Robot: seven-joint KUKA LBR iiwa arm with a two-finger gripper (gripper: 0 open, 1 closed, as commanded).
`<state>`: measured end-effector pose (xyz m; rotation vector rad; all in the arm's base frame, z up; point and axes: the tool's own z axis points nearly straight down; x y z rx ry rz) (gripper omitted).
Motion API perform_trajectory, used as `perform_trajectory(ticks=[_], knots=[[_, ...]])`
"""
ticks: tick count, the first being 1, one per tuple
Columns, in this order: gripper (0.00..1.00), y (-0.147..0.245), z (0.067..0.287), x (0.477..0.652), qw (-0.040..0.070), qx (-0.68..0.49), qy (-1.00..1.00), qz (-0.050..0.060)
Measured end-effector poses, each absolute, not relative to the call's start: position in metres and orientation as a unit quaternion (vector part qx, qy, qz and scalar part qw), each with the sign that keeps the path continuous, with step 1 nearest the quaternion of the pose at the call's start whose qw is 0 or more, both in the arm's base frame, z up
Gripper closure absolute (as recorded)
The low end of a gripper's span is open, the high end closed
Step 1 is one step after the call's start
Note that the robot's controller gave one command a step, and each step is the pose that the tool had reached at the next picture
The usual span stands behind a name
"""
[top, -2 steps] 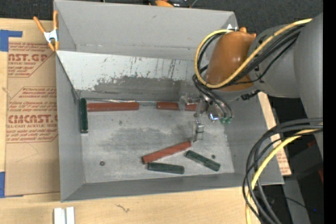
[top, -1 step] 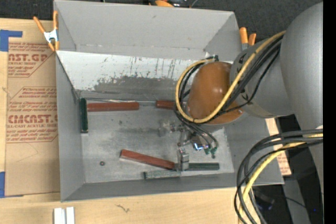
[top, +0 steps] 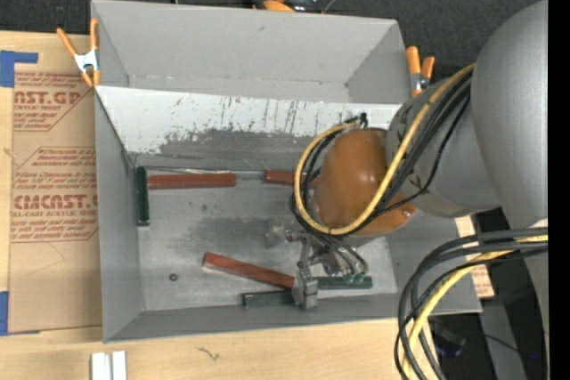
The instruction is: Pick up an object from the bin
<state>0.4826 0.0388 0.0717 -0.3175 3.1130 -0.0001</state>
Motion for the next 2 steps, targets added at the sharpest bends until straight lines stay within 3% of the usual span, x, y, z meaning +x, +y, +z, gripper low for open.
perform_trajectory(ticks=[1,2], knots=[[1.00,0.039,0.071,0.481,0.002,-0.101,0.995,0.000],[1.00,0.064,0.115,0.487,0.002,-0.286,0.958,0.000]])
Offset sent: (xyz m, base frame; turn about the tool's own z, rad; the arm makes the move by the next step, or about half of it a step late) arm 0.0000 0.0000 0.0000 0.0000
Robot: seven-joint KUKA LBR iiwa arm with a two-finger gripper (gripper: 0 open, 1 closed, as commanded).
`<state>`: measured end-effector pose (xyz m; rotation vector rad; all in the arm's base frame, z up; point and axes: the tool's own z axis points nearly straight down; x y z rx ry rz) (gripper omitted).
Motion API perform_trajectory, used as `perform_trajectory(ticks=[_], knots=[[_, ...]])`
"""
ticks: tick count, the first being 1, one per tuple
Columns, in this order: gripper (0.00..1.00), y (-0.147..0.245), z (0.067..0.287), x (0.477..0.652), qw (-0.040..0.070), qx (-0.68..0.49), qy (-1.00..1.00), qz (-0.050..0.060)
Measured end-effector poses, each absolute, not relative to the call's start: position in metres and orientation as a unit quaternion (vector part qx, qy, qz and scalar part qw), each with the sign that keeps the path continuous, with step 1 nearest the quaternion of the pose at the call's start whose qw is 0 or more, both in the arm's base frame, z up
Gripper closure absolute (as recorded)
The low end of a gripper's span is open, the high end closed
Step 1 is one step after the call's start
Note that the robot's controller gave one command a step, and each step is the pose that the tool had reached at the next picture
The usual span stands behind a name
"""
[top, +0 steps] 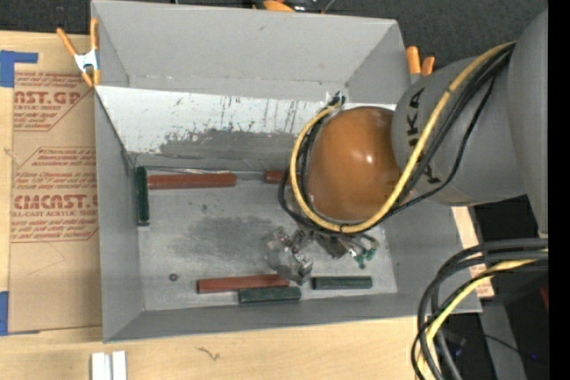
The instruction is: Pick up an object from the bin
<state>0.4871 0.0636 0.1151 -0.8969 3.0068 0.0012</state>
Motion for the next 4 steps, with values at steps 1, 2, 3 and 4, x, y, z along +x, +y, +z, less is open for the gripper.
perform_trajectory(ticks=[1,2,3,4], knots=[[0.00,0.063,0.114,0.486,0.001,-0.285,0.959,0.000],[0.00,-0.012,0.101,0.484,-0.001,-0.218,0.976,0.000],[0.00,-0.092,0.071,0.486,0.007,-0.185,0.983,-0.002],[1.00,-0.089,0.071,0.483,0.002,-0.188,0.982,0.000]])
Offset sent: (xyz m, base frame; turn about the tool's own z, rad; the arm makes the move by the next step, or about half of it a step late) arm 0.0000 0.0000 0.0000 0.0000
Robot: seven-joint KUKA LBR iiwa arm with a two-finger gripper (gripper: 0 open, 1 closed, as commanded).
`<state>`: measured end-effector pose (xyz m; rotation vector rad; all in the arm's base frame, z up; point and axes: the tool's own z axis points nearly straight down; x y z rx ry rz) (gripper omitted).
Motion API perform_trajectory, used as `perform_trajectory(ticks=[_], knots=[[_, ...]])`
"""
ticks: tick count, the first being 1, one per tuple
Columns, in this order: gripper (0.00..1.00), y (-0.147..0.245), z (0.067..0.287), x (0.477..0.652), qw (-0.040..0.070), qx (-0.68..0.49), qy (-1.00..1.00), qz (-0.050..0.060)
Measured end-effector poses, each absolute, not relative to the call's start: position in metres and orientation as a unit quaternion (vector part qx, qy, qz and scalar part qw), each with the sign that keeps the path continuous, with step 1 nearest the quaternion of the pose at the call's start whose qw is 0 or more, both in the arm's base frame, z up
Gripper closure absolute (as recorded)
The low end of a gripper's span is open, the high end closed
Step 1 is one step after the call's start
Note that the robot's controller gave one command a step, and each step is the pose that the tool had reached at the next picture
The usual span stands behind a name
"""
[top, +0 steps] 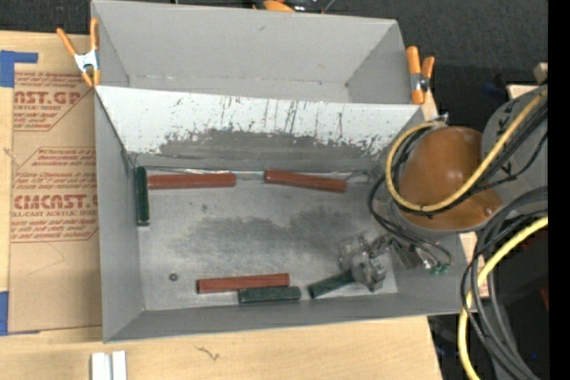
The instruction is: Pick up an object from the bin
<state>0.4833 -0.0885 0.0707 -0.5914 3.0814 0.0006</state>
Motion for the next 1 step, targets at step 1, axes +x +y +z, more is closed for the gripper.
perform_trajectory(ticks=[1], knots=[[1.00,-0.1243,0.2135,0.5247,0.005,-0.180,0.984,-0.002]])
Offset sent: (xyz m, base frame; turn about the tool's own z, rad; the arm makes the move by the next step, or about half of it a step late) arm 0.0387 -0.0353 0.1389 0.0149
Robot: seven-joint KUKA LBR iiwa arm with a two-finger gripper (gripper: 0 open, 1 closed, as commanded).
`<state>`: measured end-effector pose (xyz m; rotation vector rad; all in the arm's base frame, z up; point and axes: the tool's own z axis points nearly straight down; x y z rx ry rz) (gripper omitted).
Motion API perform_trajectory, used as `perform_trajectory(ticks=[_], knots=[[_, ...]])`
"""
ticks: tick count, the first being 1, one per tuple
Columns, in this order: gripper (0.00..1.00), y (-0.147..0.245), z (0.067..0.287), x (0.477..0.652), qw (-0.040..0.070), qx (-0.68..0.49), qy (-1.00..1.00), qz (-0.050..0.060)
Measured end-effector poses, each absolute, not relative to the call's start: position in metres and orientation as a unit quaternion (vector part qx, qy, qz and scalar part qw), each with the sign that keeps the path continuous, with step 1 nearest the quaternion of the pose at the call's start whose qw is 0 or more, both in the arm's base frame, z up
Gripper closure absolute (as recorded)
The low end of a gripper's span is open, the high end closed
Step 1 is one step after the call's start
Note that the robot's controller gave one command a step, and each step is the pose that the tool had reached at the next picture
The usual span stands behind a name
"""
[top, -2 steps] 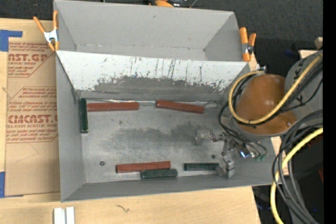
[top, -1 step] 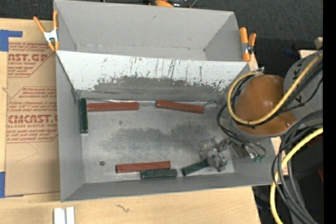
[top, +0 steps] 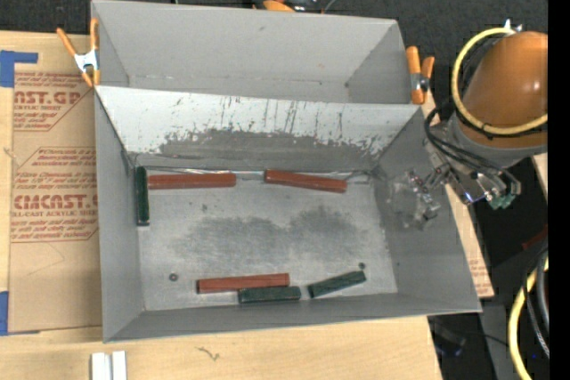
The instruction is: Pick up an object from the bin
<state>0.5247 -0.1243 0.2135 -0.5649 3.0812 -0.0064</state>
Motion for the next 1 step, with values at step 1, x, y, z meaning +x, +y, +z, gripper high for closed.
perform_trajectory(ticks=[1], knots=[[1.00,-0.1130,0.1819,0.5121,0.000,-0.052,0.999,0.001]])
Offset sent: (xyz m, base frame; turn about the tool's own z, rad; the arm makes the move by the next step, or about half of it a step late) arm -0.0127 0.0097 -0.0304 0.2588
